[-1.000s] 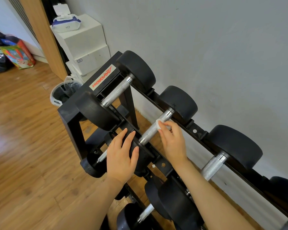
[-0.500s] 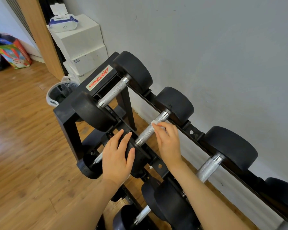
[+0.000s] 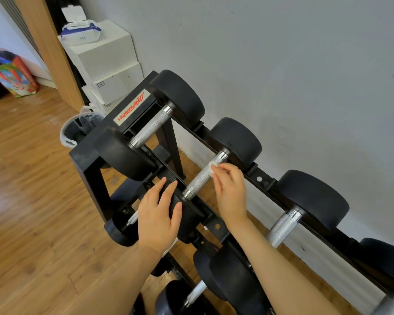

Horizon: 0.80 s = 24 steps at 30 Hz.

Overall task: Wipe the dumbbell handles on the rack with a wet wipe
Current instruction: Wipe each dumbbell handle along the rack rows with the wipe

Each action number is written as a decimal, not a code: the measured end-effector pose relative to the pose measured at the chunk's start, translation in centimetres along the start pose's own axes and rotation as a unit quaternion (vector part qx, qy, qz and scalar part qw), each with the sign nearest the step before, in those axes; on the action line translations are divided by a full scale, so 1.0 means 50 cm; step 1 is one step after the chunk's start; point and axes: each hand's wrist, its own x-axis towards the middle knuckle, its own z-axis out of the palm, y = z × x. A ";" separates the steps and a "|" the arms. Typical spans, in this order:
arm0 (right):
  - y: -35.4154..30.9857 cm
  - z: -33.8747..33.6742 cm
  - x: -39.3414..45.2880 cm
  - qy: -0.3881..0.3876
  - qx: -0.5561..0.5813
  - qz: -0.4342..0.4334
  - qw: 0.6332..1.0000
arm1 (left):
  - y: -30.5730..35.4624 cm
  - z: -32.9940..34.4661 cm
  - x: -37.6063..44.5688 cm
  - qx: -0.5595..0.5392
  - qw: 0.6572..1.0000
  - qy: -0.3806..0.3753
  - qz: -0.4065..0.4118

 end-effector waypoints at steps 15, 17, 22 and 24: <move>-0.021 0.007 -0.015 -0.017 0.056 0.039 0.998 | 0.000 0.002 0.000 0.004 1.000 0.004 0.004; -0.023 0.002 0.004 0.020 0.077 0.109 0.991 | 0.000 0.002 0.002 0.004 1.000 0.005 0.006; -0.045 0.009 -0.010 0.019 0.094 0.142 0.985 | -0.002 0.001 0.000 0.004 1.000 0.005 0.007; -0.047 0.006 -0.010 0.001 0.097 0.158 0.983 | 0.000 0.001 0.001 0.007 1.000 0.004 0.009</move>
